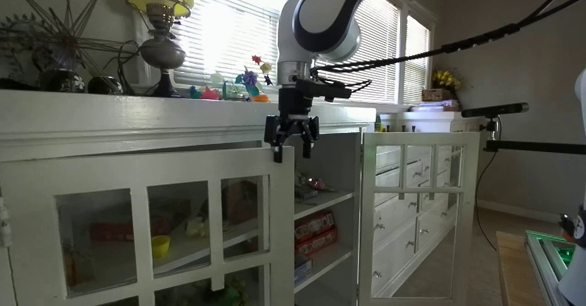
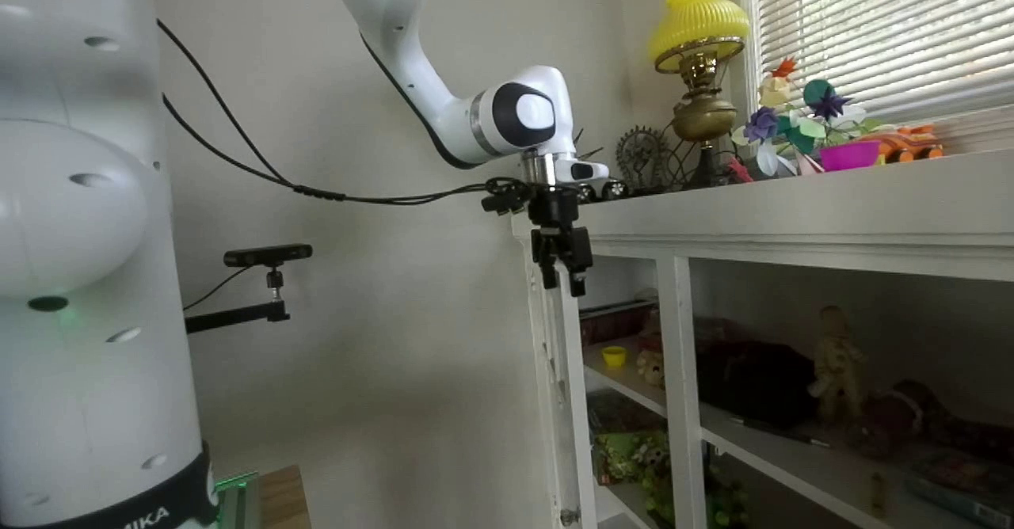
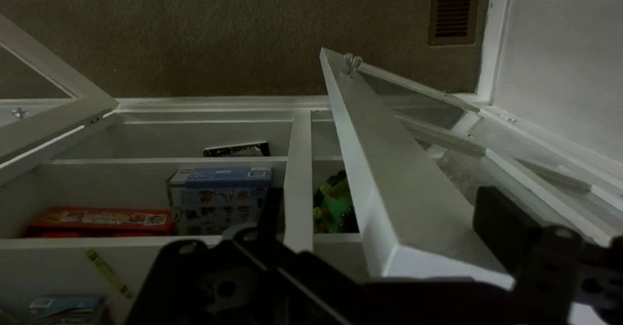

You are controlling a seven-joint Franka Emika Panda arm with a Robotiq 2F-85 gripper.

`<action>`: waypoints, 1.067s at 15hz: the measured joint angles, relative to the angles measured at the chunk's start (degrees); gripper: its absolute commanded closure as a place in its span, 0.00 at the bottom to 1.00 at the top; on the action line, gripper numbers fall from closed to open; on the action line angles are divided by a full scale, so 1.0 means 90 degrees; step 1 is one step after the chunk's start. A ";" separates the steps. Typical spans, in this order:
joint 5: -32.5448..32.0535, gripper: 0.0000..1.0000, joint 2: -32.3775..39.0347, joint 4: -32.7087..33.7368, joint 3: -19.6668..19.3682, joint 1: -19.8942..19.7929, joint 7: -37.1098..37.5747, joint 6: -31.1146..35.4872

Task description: Close the cabinet's left door

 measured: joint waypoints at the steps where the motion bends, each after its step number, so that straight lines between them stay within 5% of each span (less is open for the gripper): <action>1: -0.0136 0.00 0.0041 0.0000 -0.0018 0.0000 0.0072 0.0116; 6: -0.0879 0.00 0.0178 0.0002 -0.0240 -0.0005 0.0765 0.0467; 16: -0.0936 0.00 0.0441 0.0063 -0.0429 0.0009 0.0956 0.1689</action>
